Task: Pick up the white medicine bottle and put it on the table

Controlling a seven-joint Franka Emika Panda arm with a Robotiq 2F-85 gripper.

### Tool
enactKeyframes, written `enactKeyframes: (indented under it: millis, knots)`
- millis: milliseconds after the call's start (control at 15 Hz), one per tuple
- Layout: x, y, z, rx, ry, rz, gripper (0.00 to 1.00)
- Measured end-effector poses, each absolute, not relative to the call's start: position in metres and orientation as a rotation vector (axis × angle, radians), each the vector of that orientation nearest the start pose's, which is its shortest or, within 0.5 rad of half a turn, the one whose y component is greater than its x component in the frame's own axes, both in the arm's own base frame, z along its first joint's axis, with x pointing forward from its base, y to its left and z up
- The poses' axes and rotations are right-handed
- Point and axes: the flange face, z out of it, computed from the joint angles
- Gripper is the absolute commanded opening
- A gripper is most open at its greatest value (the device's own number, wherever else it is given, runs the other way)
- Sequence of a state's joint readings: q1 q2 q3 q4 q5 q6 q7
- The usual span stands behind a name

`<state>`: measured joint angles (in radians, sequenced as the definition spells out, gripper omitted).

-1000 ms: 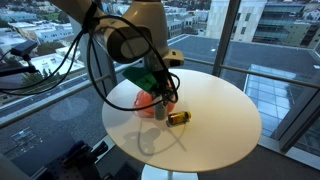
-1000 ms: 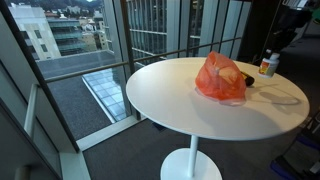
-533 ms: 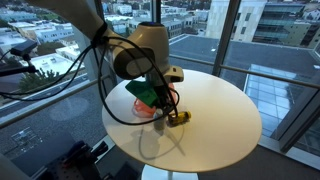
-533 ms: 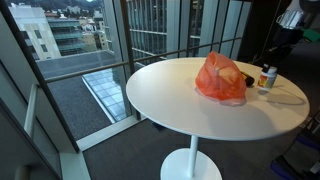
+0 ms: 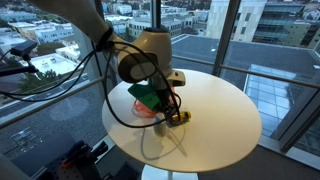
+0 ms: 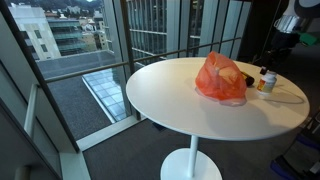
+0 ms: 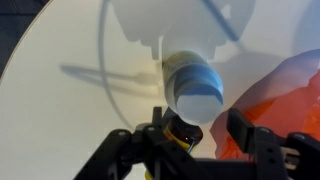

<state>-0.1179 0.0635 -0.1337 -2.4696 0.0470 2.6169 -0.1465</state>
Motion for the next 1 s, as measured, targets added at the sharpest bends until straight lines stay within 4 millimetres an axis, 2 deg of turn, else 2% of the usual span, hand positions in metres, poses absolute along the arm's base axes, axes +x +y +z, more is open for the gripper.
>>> enactKeyframes:
  millis: [267, 533, 733, 1000]
  knots:
    - [0.476, -0.111, 0.302, -3.136, 0.172, -0.181, 1.00]
    - [0.482, -0.075, 0.328, -3.144, 0.053, -0.172, 1.00]
    - [0.486, -0.045, 0.340, -3.135, 0.000, -0.086, 1.00]
    - [0.489, -0.023, 0.361, -3.117, -0.005, 0.077, 1.00]
